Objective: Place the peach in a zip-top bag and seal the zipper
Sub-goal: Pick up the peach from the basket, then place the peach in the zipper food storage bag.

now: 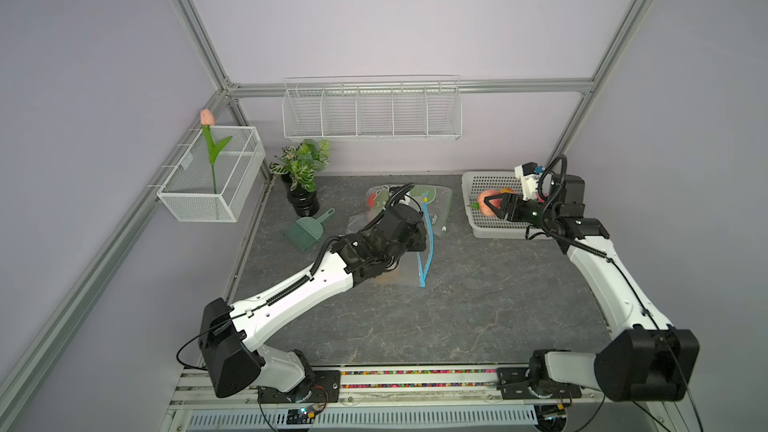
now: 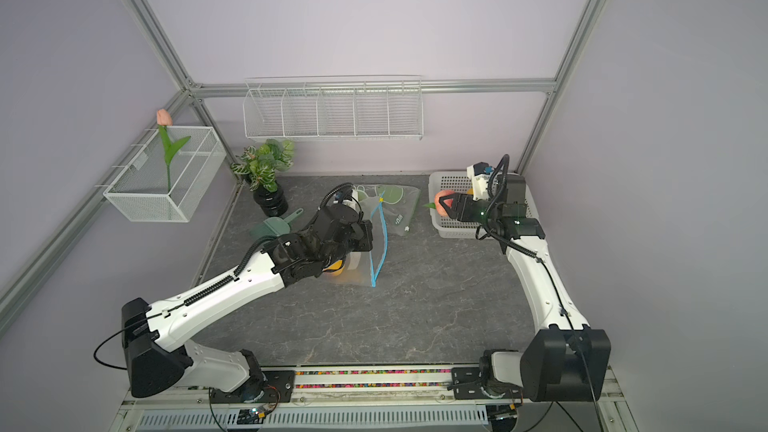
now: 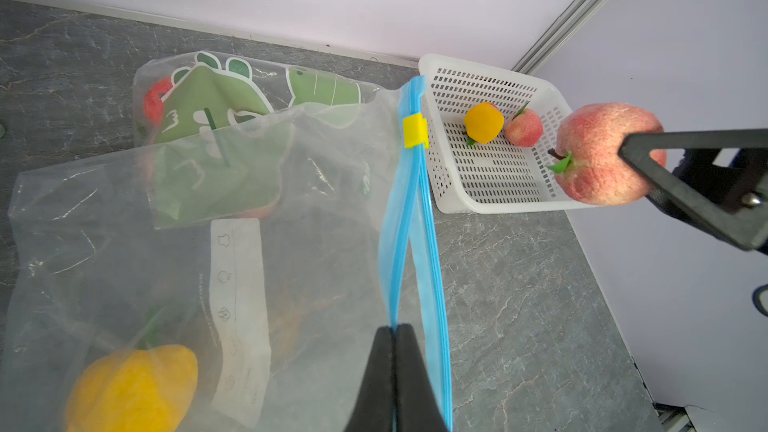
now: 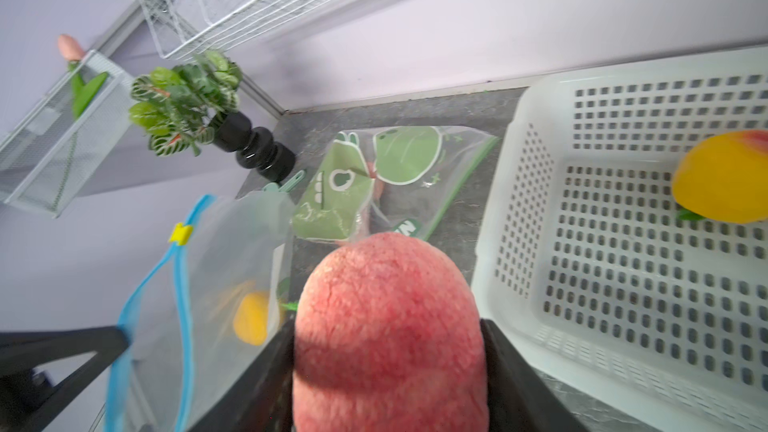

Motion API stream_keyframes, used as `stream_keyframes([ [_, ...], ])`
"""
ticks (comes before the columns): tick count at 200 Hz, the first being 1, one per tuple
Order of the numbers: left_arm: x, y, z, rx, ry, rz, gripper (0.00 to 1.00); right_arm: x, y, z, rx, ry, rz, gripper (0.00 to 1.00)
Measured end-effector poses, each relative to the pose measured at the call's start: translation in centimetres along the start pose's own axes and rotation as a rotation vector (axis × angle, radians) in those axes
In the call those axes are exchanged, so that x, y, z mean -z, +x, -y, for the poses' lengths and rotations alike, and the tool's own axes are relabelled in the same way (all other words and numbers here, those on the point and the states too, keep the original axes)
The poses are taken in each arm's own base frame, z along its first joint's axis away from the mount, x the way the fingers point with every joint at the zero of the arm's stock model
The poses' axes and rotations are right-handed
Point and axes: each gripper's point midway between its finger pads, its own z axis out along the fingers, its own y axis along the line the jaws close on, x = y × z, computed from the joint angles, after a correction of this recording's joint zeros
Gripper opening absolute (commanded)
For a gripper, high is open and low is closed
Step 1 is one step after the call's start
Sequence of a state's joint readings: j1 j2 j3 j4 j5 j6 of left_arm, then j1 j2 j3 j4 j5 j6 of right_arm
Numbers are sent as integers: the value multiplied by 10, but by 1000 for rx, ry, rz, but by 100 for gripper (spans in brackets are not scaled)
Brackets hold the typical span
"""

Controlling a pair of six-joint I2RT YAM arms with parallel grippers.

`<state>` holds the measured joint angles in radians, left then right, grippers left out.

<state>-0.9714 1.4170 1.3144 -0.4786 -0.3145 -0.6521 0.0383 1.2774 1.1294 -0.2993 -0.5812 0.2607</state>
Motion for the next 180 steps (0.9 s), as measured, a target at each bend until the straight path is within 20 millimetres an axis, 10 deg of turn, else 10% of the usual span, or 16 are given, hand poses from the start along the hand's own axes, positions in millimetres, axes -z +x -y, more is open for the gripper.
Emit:
stream_keyframes([
  [57,-17,9,2,-5,-9,-25,0,8,23,-70,61,-178,13,65],
  [180,-28,5,21,0,39,-44,0,-33,62,-115,74,-318,-100,65],
])
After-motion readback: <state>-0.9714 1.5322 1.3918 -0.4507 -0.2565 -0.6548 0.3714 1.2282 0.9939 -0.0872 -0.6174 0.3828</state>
